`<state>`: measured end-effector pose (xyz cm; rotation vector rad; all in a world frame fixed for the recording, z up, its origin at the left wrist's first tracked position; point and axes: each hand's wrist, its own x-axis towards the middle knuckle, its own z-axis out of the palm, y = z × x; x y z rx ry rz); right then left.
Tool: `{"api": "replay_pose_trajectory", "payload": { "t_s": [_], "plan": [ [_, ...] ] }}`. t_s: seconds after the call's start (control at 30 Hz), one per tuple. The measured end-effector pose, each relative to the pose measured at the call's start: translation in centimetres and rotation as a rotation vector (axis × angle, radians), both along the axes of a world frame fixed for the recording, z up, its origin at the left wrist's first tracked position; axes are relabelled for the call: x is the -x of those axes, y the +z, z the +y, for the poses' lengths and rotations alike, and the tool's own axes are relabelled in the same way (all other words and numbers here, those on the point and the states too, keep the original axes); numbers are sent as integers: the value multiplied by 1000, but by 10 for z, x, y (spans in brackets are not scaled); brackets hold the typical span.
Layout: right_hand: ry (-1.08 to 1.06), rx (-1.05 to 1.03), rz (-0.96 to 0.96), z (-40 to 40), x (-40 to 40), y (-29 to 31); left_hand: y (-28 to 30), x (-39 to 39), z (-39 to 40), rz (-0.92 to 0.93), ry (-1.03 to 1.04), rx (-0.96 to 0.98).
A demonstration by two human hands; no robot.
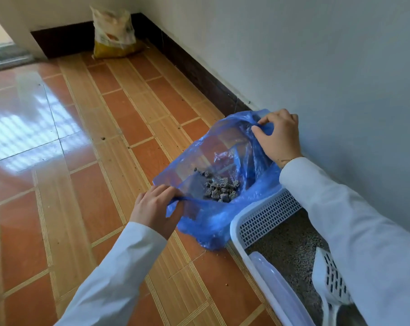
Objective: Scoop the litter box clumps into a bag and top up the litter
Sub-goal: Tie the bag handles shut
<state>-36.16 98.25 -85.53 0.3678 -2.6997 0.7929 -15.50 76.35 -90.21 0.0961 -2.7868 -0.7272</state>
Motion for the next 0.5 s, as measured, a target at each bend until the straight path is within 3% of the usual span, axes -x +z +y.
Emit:
{"api": "replay_pose_trajectory", "payload": {
  "t_s": [0.3,0.5],
  "plan": [
    [-15,279,17,-23,-13,85,114,66,8,196,28,-451],
    [61,656,-113,-26,-23,171,198,97,24,222,-24,-682]
  ]
}}
